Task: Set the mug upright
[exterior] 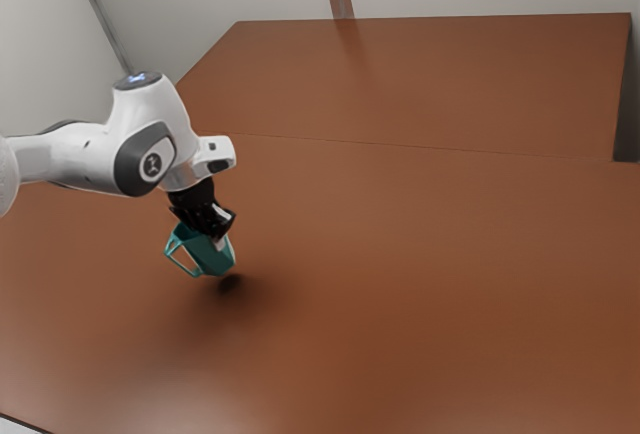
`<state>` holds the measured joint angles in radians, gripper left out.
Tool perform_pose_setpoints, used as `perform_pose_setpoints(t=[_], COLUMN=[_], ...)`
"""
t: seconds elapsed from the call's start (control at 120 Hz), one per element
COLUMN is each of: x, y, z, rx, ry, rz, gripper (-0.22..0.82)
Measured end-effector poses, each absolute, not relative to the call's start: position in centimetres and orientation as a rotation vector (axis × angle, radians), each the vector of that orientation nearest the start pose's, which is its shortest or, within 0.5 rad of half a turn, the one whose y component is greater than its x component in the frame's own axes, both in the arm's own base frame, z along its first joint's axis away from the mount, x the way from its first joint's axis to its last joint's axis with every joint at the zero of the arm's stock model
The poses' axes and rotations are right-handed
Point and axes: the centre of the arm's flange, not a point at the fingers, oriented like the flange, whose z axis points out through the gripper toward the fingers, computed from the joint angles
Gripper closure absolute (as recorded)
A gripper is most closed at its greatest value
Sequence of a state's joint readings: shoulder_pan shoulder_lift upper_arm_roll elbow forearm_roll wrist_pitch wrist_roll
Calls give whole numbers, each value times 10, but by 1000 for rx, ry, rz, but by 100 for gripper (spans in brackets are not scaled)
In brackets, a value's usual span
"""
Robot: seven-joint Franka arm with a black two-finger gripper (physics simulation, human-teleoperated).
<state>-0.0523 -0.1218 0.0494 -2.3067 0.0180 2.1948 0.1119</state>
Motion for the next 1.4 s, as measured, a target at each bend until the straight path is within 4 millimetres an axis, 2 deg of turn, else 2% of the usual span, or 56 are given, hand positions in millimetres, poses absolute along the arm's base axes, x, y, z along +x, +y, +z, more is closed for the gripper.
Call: perform_pose_setpoints(t=[0.517,0.825,1.242,1.275,1.4], x=[500,501,502,503,502], y=[-14,-21,-20,-20,-21], z=[376,362,347,347,348], rx=[-3121,-3115,-3104,-3105,-3110], ry=[-96,-176,-258,-262,-273], rz=[-22,19,53,54,48], gripper=[78,78,78,75,47])
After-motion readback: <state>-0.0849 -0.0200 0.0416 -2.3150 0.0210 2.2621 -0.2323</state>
